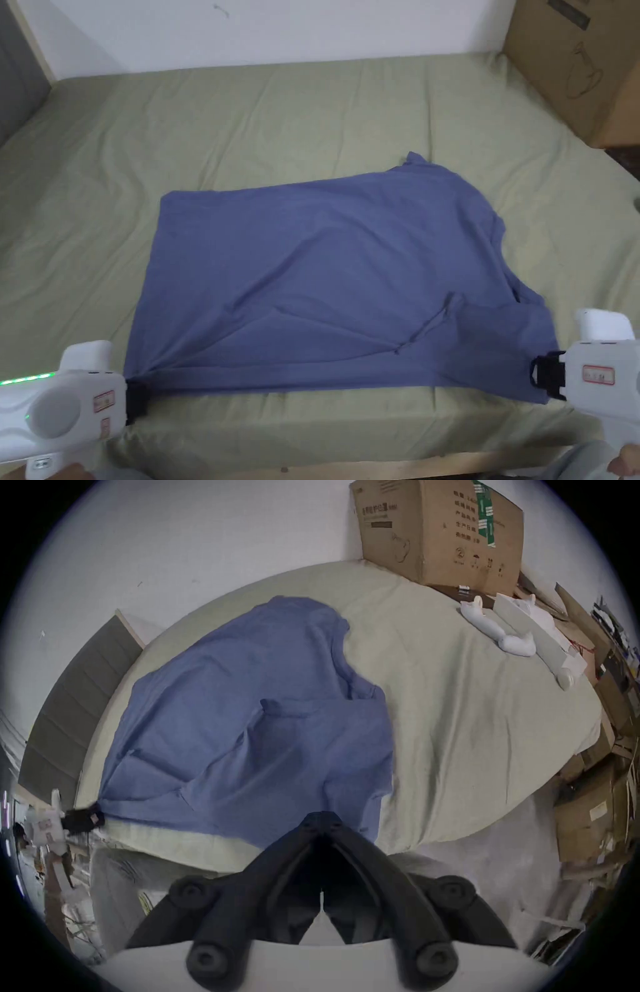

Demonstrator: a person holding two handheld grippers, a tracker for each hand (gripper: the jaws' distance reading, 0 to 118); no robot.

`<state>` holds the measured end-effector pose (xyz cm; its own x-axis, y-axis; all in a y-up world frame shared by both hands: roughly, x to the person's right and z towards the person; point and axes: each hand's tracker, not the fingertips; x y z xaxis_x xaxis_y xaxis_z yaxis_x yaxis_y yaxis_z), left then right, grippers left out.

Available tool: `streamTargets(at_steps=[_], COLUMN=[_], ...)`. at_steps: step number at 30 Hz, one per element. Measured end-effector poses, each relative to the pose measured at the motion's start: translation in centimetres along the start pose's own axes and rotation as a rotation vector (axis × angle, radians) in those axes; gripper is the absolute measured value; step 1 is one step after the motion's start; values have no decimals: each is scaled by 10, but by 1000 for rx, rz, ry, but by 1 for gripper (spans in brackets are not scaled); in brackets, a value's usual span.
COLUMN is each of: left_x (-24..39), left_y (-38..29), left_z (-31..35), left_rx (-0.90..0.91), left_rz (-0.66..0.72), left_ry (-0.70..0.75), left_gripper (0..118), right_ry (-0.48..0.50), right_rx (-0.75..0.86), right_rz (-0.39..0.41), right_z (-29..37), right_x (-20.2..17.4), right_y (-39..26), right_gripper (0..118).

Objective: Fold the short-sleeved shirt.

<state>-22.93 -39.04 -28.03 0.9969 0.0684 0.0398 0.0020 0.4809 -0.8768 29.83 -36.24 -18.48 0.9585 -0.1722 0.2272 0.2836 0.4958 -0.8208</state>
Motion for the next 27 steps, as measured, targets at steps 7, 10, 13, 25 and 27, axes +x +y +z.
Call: streamTargets(at_steps=[7, 10, 13, 25, 27], left_x=[5, 3, -1, 7, 7], left_y=[-1, 1, 2, 99, 127], left_z=[13, 16, 21, 14, -1], left_rx=[5, 11, 11, 47, 42], left_rz=[-30, -36, -3, 41, 68], left_ry=[3, 4, -22, -22, -35], left_gripper=[8, 8, 8, 8, 9], right_ry=[-6, -42, 1, 17, 3], right_rx=[-35, -158, -103, 65, 50], right_rz=[0, -41, -66, -20, -36], right_z=[-24, -47, -25, -12, -34], right_x=[2, 12, 13, -13, -13], right_y=[-2, -3, 0, 130, 160], right_gripper=[86, 13, 11, 10, 10])
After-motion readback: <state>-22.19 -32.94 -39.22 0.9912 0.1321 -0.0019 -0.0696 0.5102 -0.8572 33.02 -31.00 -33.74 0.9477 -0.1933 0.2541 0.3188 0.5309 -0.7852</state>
